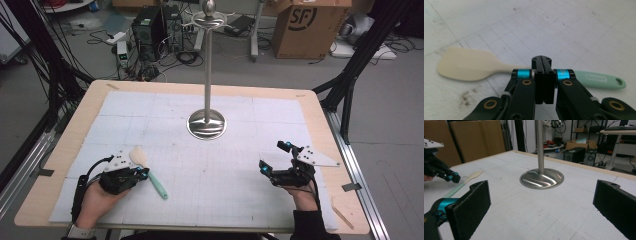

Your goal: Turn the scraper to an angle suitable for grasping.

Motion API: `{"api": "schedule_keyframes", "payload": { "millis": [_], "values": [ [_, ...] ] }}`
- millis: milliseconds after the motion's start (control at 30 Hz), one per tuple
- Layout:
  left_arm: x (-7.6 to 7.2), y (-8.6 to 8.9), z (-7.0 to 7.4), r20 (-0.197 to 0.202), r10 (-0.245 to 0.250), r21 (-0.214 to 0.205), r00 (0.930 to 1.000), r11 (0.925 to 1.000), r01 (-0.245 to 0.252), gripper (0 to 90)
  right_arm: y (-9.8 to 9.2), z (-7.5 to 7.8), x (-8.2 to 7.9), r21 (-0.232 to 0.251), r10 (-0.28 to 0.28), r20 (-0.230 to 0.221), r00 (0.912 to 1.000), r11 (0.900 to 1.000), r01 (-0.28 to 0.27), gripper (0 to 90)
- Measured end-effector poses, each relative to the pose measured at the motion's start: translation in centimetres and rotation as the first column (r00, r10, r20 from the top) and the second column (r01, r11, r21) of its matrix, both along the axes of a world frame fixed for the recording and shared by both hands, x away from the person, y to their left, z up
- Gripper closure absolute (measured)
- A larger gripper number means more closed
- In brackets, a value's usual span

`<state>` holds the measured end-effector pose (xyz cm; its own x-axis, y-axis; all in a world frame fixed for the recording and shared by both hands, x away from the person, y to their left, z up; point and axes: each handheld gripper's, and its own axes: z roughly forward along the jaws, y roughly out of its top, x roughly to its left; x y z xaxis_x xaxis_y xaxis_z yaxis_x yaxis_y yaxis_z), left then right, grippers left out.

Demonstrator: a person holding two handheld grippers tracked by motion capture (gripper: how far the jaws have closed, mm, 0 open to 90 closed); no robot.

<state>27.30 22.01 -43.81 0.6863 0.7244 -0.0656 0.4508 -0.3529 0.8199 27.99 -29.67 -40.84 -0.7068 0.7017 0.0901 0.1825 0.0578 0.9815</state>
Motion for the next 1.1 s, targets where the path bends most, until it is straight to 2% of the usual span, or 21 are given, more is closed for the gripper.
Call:
{"api": "schedule_keyframes", "payload": {
  "millis": [100, 167, 267, 367, 500, 667, 733, 800, 900, 1100],
  "values": [
    [0.5, 0.2, 0.3, 0.008, 0.012, -0.019, 0.9999, 0.9997, -0.012, 89.7, 0.0, 0.0, 0.0, 0.001, -0.001, 0.004, 1.0000, 1.0000, 0.001, 0.3],
    [1.4, 0.4, 0.4, 0.012, 0.022, -0.029, 0.9997, 0.9993, -0.022, 89.7, 0.0, 0.0, -0.1, 0.003, 0.001, 0.006, 1.0000, 1.0000, -0.001, 0.3],
    [2.3, 0.3, 0.1, 0.008, 0.027, -0.006, 0.9996, 0.9996, -0.027, 89.7, 0.0, 0.0, 0.0, 0.000, 0.005, 0.001, 1.0000, 1.0000, -0.005, 0.3],
    [3.1, 0.4, -0.2, 0.002, 0.028, 0.000, 0.9996, 0.9996, -0.028, 89.8, 0.1, -0.1, 0.0, -0.004, 0.004, -0.002, 1.0000, 1.0000, -0.004, 0.3],
    [3.6, 0.4, -0.4, -0.006, 0.026, -0.010, 0.9996, 0.9996, -0.026, 89.8, 0.2, -0.1, 0.0, -0.011, 0.001, 0.003, 1.0000, 0.9999, 0.000, 0.3],
    [4.0, 0.4, -0.7, -0.016, 0.022, 0.008, 0.9996, 0.9997, -0.022, 89.8, 0.2, -0.1, 0.0, -0.012, 0.005, -0.002, 1.0000, 0.9999, -0.005, 0.3],
    [4.4, 0.4, -1.1, -0.032, 0.025, 0.026, 0.9992, 0.9994, -0.024, 89.8, 0.3, -0.1, 0.0, -0.012, 0.007, -0.003, 1.0000, 0.9999, -0.007, 0.3],
    [4.4, 0.3, -1.2, -0.036, 0.026, 0.025, 0.9990, 0.9994, -0.025, 89.8, 0.3, -0.2, 0.0, -0.013, 0.009, -0.003, 1.0000, 0.9999, -0.009, 0.3],
    [4.3, 0.1, -1.2, -0.019, 0.019, 0.051, 0.9996, 0.9985, -0.018, 89.9, 0.3, -0.2, 0.1, -0.014, 0.012, -0.007, 0.9999, 0.9998, -0.012, 0.3],
    [3.5, 0.4, -1.1, -0.026, 0.029, 0.072, 0.9992, 0.9970, -0.027, 90.0, 0.4, -0.3, 0.1, -0.016, 0.016, -0.011, 0.9998, 0.9997, -0.016, 0.3]
  ]
}}
